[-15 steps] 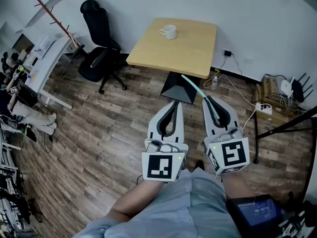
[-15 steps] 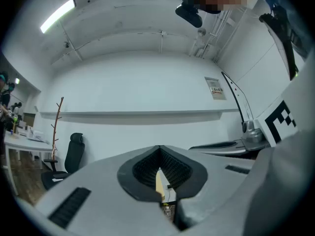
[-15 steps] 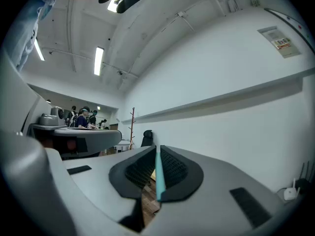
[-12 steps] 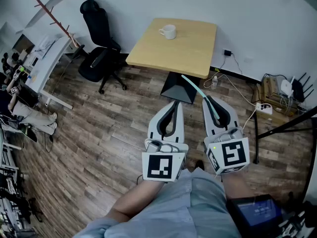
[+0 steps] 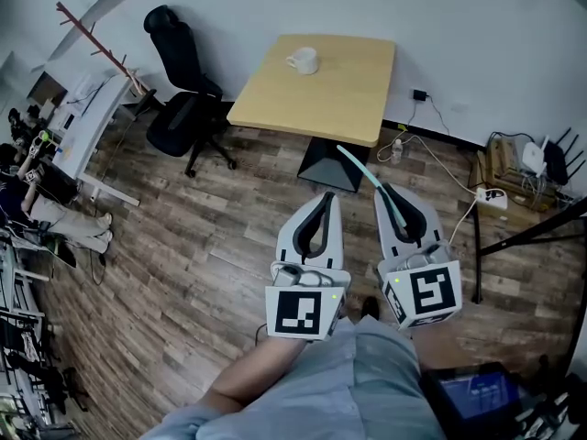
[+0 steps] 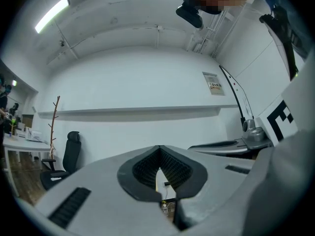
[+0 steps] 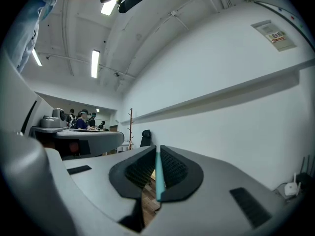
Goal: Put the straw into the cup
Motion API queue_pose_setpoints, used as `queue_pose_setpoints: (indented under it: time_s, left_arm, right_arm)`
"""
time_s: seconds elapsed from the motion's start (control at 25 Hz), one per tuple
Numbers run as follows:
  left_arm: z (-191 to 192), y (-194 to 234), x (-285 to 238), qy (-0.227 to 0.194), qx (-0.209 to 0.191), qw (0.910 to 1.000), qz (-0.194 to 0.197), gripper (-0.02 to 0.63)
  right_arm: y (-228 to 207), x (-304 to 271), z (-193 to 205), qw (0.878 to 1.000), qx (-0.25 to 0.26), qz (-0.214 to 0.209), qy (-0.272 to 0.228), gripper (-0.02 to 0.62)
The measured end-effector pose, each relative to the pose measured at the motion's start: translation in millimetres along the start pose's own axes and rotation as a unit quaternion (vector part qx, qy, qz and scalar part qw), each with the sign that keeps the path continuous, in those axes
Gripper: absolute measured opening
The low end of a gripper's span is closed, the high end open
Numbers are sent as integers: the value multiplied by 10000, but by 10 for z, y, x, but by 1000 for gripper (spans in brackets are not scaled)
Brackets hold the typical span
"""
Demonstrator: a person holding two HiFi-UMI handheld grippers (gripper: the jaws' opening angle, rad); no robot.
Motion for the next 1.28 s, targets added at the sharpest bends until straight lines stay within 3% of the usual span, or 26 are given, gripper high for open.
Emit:
queue_pose_setpoints:
  time_s: [0.28,0.56,0.92,1.28]
  left_arm:
    - [36,-313,-202,44,-109,9999,-52,-3]
    - [217,-278,-288,297,-15,9993,-217,-3]
    - [257,180,-724,259,69,9994,-206,-3]
    - [196,906,-1175,122,199,9995,-195,-3]
  right_arm:
    - [-399,95,61,9996,-227,-45,-154,25]
    - [-513,-27,221,9990,-405,-190,32,25]
    - [-475,-614,237,9985,-362,-322,241,25]
    - [-380,-1452,66,9989,-250,-316,258,25]
Point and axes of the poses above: the fingertips, and each gripper's own axes: x backward along the fingers, y to its left, z out of its underside, the point moved 5 cm from there along x, backward along the fingers, and after that the axes turned 10 degrees about y, right-handed, at the moved point
